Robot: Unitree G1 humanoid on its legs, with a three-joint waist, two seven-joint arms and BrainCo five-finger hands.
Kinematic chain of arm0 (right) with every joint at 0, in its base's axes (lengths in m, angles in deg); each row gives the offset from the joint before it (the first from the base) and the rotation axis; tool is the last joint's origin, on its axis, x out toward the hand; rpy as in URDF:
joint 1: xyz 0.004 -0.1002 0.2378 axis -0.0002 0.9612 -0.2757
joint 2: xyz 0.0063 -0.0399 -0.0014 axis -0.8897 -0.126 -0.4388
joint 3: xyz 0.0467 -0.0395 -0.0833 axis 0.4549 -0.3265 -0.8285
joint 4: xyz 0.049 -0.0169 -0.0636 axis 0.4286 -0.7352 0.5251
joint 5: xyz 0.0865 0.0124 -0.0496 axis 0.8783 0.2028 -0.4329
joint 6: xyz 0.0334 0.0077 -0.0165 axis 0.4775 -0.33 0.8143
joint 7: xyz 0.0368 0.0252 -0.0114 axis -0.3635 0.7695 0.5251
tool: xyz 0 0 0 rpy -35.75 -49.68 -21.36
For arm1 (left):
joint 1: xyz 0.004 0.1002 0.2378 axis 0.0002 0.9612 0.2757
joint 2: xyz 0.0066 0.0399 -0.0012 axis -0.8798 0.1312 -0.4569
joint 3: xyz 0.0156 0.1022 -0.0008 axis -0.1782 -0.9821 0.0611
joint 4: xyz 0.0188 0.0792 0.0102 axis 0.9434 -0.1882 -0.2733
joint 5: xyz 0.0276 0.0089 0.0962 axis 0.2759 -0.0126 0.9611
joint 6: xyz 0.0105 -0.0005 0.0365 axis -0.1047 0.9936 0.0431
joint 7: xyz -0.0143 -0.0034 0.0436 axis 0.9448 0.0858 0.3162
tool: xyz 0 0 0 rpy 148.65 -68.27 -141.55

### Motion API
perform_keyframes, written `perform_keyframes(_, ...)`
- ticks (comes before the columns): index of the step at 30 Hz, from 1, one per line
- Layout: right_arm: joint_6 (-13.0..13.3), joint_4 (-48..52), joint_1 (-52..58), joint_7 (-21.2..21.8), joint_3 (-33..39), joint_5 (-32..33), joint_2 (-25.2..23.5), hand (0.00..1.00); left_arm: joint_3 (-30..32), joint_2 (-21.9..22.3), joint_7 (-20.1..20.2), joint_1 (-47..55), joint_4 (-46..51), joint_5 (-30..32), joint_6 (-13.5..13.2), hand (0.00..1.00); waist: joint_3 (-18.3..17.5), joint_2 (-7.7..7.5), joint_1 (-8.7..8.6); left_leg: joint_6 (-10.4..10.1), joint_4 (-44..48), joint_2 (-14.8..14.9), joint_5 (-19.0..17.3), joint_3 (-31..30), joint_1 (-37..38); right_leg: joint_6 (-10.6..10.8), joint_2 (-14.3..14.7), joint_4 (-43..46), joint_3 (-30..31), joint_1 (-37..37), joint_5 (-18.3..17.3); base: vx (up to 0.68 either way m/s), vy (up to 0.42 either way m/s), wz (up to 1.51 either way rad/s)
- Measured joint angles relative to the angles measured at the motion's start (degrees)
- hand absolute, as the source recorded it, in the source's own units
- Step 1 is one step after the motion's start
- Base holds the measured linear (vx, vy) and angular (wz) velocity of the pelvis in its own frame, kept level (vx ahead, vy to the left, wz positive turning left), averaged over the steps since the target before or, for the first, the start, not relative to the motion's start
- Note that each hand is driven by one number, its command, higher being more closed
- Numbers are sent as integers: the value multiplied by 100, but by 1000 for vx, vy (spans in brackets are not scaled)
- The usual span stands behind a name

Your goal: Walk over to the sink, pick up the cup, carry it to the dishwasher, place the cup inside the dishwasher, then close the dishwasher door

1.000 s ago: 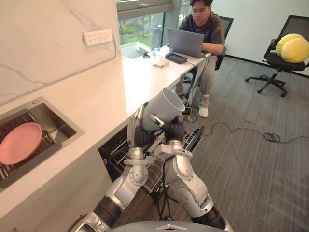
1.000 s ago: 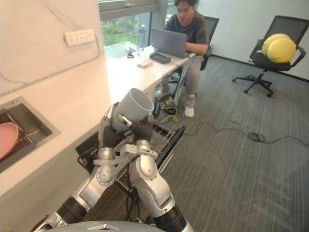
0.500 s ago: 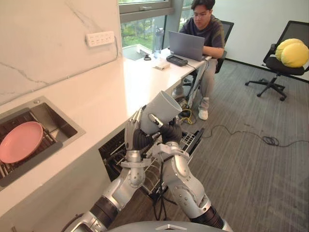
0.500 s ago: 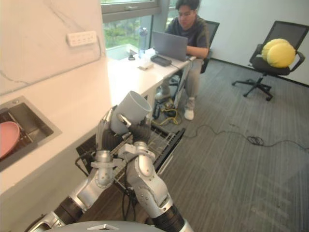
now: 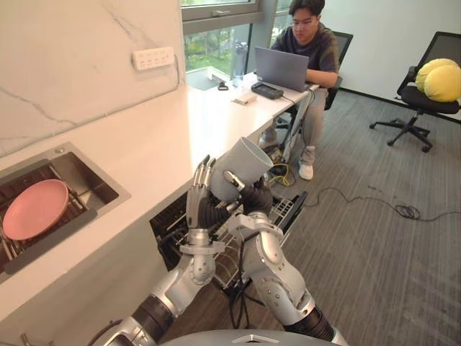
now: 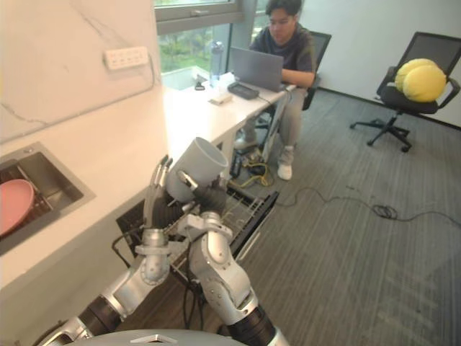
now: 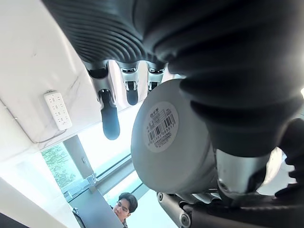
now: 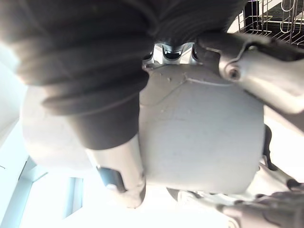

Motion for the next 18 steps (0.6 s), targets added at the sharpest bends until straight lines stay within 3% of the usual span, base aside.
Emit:
perform_keyframes(3,204,37,-51,-7,148,-94,-38,100,-186,-6,70,108,-28,-16,34,0,6,-1,3,1,-8,-11,0,-1,2,4,-12,0,0,3,-1,0,0,0)
perform_keyframes(9,366,65,-122,-45,462,-93,-122,100,-305,135,53,157,-12,-17,60,0,47,-34,11,21,-103,-61,37,1,20,48,-51,1,4,0,-34,0,0,0)
perform_keyframes(14,812,510,-398,-2,567,-97,-282,100,-680,252,357,256,-242,-46,80,0,93,-11,-5,20,-103,-64,37,5,34,36,-50,1,1,-6,-25,0,0,0)
perform_keyframes(18,871,507,-328,-1,922,-96,-323,100,-475,419,641,259,-212,-470,-12,0,147,-11,14,21,-109,-63,37,3,58,39,-52,1,-7,18,-25,0,0,0)
